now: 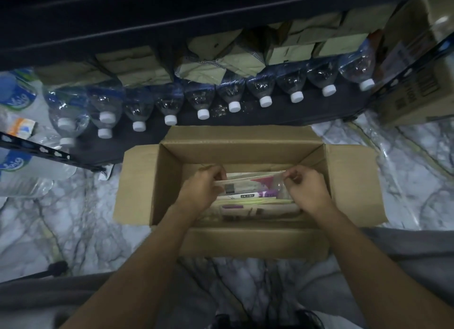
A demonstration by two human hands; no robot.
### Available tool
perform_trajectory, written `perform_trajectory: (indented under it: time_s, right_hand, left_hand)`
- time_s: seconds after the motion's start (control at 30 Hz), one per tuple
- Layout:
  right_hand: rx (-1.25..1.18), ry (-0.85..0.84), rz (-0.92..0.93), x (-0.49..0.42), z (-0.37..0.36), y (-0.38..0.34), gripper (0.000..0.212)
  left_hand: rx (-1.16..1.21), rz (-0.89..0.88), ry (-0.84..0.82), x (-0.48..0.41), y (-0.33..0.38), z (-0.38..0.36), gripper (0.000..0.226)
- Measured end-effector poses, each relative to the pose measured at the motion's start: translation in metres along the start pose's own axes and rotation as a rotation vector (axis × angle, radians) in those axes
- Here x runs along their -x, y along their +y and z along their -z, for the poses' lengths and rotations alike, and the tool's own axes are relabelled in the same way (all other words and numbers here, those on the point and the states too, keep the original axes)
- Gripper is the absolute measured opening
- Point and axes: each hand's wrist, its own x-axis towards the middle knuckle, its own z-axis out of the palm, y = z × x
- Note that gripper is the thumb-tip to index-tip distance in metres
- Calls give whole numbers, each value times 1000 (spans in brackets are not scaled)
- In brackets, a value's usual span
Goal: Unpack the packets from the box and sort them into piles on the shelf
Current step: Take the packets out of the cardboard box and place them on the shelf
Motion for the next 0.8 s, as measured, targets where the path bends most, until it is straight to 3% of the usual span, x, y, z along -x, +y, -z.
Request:
perform_trajectory:
  time_s: [0.13, 0.33, 0.43, 0.57, 0.7, 0.8]
  right_hand:
    - [-25, 45, 13, 2, -2, -6, 17]
    - [38, -163, 58, 1, -23, -6, 16]
    - [234, -250, 79, -1, -33, 6, 22]
    - [541, -357, 50, -9, -42, 21, 46]
    - [702, -350, 126, -23, -55, 20, 63]
    - [782, -365, 200, -31, -67, 18, 64]
  left_hand:
    - [-190, -42, 149, 33, 16, 48, 24]
    - [-132, 10, 335, 85, 24, 89, 25]
    - [-145, 41, 375, 91, 20, 94, 27]
    - [-179, 62, 356, 90, 19, 89, 15]
    - [-253, 79, 382, 89, 21, 83, 26]
    - [-285, 80, 386, 85, 22, 84, 21]
